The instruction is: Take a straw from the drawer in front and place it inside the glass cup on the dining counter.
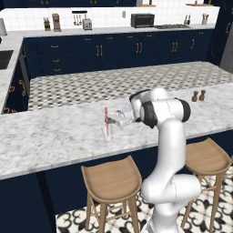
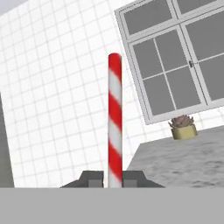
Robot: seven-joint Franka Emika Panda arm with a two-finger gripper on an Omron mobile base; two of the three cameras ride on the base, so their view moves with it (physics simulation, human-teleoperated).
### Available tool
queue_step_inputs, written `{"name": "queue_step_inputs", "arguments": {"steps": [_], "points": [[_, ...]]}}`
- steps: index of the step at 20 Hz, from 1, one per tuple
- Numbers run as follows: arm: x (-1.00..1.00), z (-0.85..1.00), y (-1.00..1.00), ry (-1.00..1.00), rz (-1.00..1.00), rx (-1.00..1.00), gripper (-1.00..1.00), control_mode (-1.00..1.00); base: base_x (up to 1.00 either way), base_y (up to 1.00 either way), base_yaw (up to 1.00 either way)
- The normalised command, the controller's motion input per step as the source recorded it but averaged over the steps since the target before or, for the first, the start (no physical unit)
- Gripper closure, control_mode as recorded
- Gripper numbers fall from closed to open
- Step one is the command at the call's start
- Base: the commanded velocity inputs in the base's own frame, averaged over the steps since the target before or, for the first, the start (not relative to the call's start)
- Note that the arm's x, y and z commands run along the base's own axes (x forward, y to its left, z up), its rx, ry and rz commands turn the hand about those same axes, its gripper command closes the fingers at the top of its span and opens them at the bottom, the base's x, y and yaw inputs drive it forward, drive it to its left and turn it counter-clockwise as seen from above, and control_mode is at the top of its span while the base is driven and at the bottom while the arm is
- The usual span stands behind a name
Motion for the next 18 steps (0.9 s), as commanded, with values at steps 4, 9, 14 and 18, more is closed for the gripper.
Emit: {"name": "queue_step_inputs", "arguments": {"steps": [4,9,14,18], "points": [[-0.24,0.00,-0.01,-0.01,0.00,0.06,1.00,-1.00,0.00,0.00,0.00],[-0.23,0.00,-0.19,-0.07,0.00,0.03,1.00,-1.00,0.00,0.00,0.00],[-0.17,0.00,-0.20,-0.10,0.00,0.00,1.00,-1.00,0.00,0.00,0.00],[0.00,-0.04,0.00,-0.09,0.01,0.00,1.00,-1.00,0.00,0.00,0.00]]}}
